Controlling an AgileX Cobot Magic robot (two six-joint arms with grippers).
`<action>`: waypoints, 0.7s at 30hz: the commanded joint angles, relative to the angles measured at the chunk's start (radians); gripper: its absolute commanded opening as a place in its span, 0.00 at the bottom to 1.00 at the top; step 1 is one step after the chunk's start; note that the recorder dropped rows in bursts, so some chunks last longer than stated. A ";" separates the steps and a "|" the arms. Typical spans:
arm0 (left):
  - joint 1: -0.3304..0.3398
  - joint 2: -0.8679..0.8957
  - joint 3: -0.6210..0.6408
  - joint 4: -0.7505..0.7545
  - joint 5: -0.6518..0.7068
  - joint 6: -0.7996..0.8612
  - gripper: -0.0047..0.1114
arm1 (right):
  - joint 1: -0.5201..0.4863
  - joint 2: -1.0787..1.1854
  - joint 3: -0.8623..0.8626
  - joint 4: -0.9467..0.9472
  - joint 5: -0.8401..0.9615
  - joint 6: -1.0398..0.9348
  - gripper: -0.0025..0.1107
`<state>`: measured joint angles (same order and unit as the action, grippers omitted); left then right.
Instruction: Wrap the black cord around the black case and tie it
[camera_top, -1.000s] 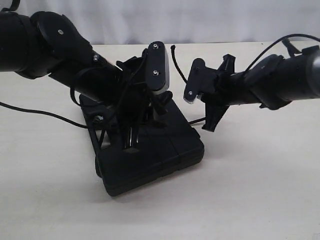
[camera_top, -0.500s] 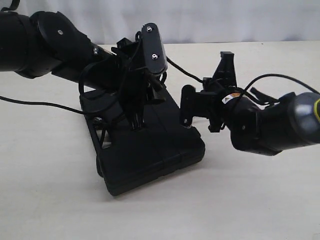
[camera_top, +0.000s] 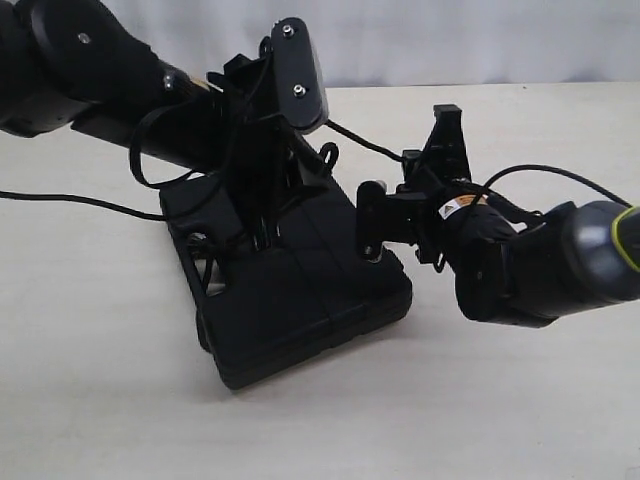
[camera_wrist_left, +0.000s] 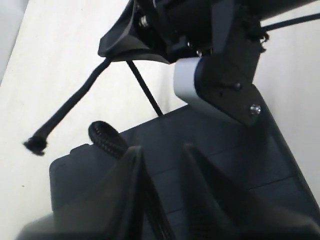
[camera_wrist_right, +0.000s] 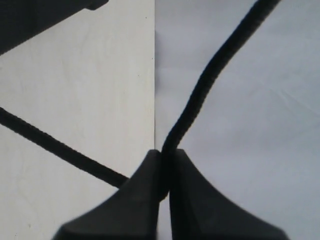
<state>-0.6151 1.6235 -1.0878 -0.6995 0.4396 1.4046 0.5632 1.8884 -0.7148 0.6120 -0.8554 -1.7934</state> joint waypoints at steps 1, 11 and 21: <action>0.013 -0.027 -0.003 0.032 -0.034 -0.089 0.26 | -0.003 -0.001 0.017 0.004 -0.045 -0.009 0.06; 0.080 -0.024 -0.003 0.113 0.182 -0.127 0.42 | -0.008 -0.001 0.034 0.095 -0.058 -0.098 0.06; 0.080 0.062 -0.003 0.064 0.117 -0.042 0.43 | -0.002 -0.007 0.103 0.161 -0.083 -0.176 0.06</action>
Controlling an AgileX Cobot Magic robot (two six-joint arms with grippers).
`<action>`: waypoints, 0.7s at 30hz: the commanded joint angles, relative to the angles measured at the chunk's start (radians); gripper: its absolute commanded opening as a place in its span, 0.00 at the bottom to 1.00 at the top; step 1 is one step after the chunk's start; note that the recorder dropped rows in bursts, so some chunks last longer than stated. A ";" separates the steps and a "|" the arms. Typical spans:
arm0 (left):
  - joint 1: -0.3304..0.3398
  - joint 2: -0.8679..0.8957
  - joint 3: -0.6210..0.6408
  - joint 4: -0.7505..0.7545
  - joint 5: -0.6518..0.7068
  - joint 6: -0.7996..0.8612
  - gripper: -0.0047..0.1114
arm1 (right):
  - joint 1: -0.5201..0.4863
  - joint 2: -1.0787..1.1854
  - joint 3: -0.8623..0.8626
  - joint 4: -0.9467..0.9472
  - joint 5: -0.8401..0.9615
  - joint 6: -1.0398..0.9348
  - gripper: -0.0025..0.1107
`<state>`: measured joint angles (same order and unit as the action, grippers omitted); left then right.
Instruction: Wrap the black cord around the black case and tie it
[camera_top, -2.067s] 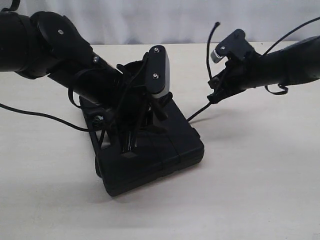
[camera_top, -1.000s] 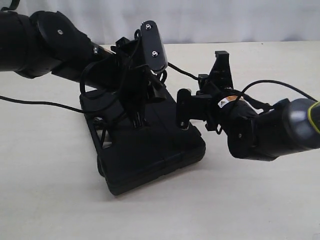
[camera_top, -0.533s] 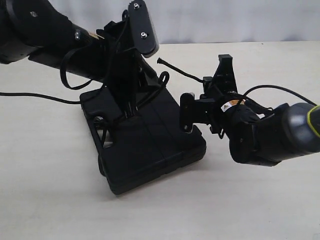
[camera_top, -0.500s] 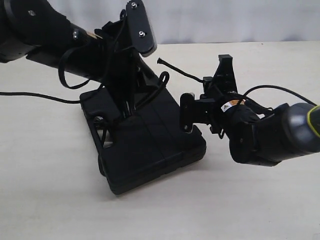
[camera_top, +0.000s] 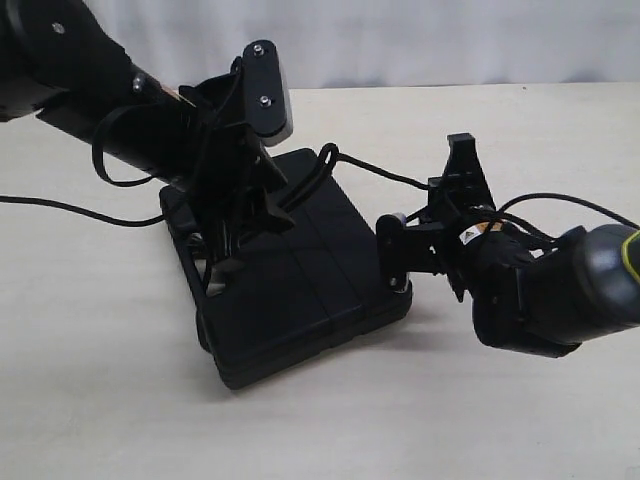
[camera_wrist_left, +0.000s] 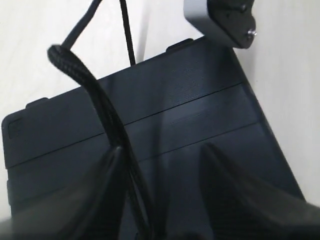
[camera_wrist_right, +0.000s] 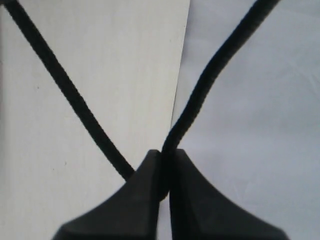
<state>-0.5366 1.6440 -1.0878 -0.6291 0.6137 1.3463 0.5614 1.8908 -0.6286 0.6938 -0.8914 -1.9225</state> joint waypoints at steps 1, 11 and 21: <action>0.002 0.052 -0.003 -0.007 -0.078 0.016 0.43 | 0.000 -0.014 0.019 0.127 -0.047 -0.063 0.06; 0.002 0.060 -0.003 -0.009 -0.162 0.022 0.42 | 0.128 -0.036 0.079 0.185 -0.007 -0.059 0.06; 0.002 0.060 -0.003 -0.011 -0.155 -0.019 0.42 | 0.163 -0.050 0.084 0.249 -0.058 0.008 0.06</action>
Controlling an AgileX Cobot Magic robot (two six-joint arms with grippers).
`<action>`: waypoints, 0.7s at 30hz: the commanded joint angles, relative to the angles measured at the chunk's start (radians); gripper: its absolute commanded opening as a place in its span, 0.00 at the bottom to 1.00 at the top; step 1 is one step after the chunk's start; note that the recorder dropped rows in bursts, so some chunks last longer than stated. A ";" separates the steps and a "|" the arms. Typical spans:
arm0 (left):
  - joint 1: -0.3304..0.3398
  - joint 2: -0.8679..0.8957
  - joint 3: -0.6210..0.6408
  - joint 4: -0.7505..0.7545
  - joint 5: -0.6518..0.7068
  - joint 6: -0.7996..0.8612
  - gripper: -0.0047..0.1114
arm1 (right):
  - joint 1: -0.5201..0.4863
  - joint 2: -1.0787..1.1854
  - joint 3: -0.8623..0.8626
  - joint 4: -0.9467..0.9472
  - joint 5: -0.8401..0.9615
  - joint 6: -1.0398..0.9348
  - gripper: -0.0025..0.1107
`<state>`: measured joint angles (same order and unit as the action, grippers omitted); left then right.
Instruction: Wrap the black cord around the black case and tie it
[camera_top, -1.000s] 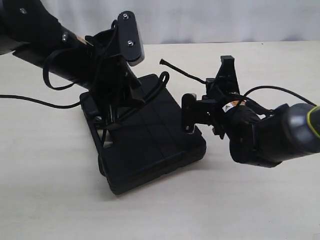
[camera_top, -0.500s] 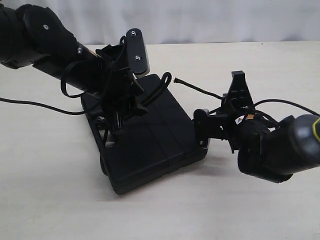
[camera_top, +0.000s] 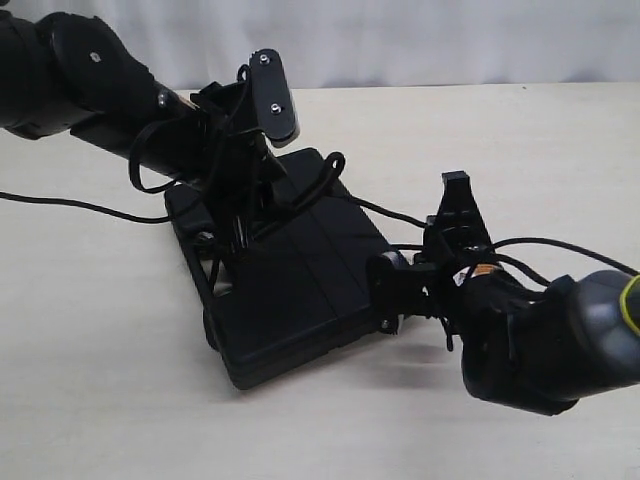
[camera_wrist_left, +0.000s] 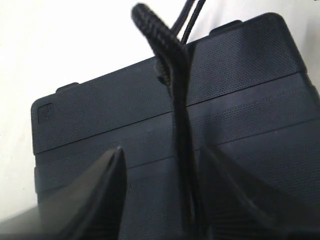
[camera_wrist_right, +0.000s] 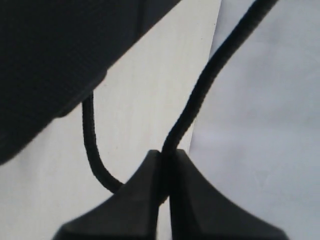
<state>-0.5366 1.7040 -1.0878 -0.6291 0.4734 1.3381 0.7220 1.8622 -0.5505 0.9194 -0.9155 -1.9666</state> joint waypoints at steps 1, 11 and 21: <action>0.002 0.000 -0.003 -0.011 -0.021 -0.011 0.42 | 0.003 -0.029 0.006 0.029 -0.024 0.060 0.06; 0.002 0.062 -0.003 -0.070 -0.175 -0.079 0.42 | 0.003 -0.065 0.007 0.009 0.052 0.068 0.06; 0.002 0.081 -0.003 -0.064 -0.102 -0.079 0.42 | -0.012 -0.060 -0.017 -0.058 0.021 0.101 0.06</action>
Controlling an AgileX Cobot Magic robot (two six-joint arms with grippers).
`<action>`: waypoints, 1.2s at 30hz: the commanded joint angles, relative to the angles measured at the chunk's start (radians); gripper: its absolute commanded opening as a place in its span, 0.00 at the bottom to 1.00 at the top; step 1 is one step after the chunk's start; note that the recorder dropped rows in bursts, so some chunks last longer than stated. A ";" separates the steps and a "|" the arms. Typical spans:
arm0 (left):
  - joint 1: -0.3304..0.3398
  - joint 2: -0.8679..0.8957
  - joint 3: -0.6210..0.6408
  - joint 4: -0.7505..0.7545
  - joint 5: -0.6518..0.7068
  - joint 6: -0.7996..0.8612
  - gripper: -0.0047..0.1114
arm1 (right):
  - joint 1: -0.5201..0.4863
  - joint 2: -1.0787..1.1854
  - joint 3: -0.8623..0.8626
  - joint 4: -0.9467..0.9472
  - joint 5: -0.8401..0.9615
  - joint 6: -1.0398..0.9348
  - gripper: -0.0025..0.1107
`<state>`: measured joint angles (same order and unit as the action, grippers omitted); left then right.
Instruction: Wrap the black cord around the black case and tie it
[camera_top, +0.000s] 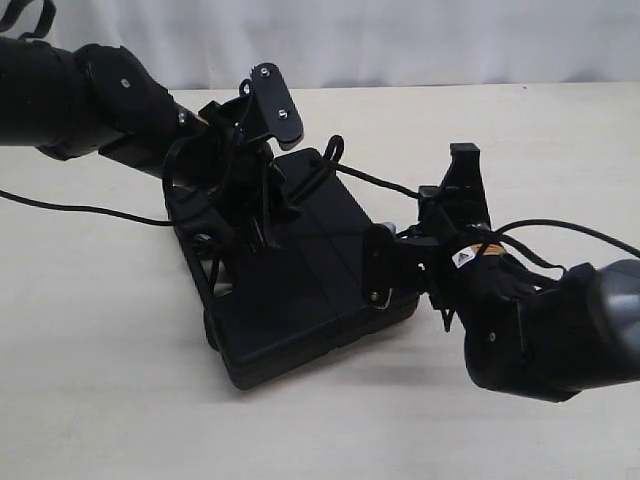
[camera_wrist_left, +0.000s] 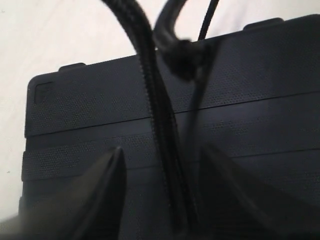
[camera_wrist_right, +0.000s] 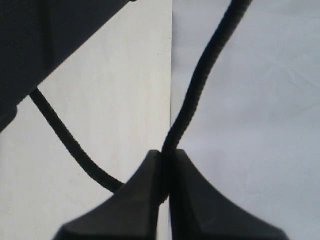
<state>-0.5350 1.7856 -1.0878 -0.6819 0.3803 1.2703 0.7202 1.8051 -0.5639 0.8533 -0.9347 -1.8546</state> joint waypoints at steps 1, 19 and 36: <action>0.000 0.000 -0.003 -0.011 -0.014 -0.011 0.42 | -0.011 -0.001 -0.003 0.019 0.047 -0.018 0.06; 0.000 0.000 -0.003 -0.013 -0.011 -0.011 0.42 | -0.069 0.012 -0.008 -0.043 0.051 -0.018 0.06; -0.002 0.000 -0.003 -0.012 0.037 -0.003 0.42 | -0.069 0.015 -0.073 0.048 0.158 -0.103 0.06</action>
<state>-0.5350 1.7856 -1.0878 -0.6857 0.4142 1.2681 0.6560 1.8161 -0.6332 0.8754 -0.7929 -1.9004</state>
